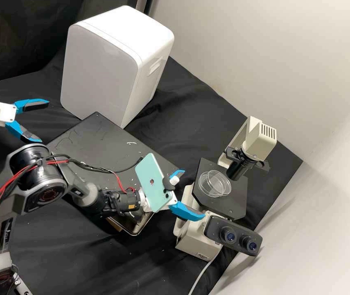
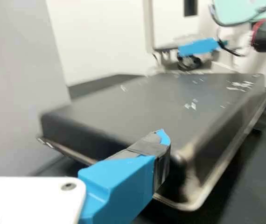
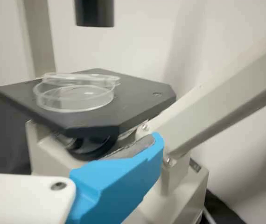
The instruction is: Place the petri dish on the microscope
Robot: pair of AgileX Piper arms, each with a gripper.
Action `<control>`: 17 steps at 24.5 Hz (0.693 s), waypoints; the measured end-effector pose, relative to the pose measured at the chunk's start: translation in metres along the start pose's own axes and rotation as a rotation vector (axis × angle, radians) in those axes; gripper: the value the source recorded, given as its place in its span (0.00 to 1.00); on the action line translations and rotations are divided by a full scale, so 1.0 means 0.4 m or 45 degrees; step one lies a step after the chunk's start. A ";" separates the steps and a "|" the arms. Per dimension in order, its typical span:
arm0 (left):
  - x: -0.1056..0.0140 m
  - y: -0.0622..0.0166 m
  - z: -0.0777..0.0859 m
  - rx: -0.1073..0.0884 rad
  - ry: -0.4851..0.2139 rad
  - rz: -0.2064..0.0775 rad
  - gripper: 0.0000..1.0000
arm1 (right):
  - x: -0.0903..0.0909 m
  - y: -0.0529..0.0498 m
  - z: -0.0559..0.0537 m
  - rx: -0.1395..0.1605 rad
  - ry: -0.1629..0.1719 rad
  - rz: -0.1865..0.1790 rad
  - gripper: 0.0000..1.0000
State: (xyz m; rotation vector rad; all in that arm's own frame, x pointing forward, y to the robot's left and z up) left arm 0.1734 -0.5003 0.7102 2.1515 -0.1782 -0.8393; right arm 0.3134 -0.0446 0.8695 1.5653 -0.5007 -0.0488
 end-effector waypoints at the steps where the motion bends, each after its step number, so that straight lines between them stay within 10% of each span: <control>1: -0.008 0.007 0.003 0.030 0.034 0.026 1.00 | -0.019 0.001 -0.009 -0.001 0.025 0.006 1.00; 3: -0.025 0.025 0.008 0.089 0.096 0.083 1.00 | -0.056 -0.001 -0.024 0.000 0.073 0.021 1.00; 8: -0.045 0.050 0.012 0.099 0.122 0.160 1.00 | -0.151 -0.023 -0.075 -0.045 0.251 0.055 1.00; 17: -0.052 0.054 0.011 0.095 0.129 0.174 1.00 | -0.229 -0.048 -0.082 0.044 0.328 -0.068 1.00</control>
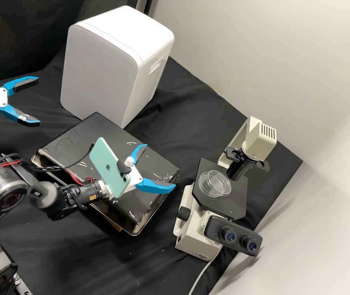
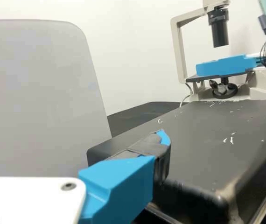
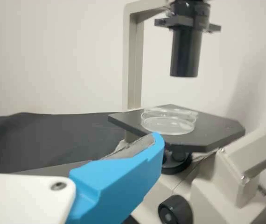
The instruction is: Place the petri dish on the microscope
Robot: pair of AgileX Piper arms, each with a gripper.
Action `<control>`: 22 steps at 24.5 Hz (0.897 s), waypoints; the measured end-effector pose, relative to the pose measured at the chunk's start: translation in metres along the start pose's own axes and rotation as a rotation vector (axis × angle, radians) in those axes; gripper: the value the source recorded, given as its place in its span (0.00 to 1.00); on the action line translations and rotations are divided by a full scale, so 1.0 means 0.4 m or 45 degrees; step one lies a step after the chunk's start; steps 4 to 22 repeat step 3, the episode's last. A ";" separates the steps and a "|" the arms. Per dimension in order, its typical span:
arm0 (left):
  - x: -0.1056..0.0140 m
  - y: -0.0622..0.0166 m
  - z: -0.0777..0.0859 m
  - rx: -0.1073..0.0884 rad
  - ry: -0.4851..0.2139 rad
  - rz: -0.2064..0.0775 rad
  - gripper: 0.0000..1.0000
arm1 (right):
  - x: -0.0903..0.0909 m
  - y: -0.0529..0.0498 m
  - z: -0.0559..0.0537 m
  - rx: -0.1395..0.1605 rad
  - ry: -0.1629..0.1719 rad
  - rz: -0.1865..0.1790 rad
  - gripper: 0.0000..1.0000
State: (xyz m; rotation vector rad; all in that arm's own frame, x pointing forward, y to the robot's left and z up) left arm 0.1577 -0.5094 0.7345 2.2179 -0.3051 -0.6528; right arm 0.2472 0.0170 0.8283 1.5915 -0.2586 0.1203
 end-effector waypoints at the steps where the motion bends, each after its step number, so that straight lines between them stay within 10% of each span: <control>1: 0.000 0.000 0.000 0.000 0.000 0.001 1.00 | -0.001 0.000 0.001 0.016 -0.003 -0.002 1.00; 22: 0.000 0.001 0.000 0.000 0.000 0.002 1.00 | -0.002 -0.001 0.002 0.029 -0.004 -0.004 1.00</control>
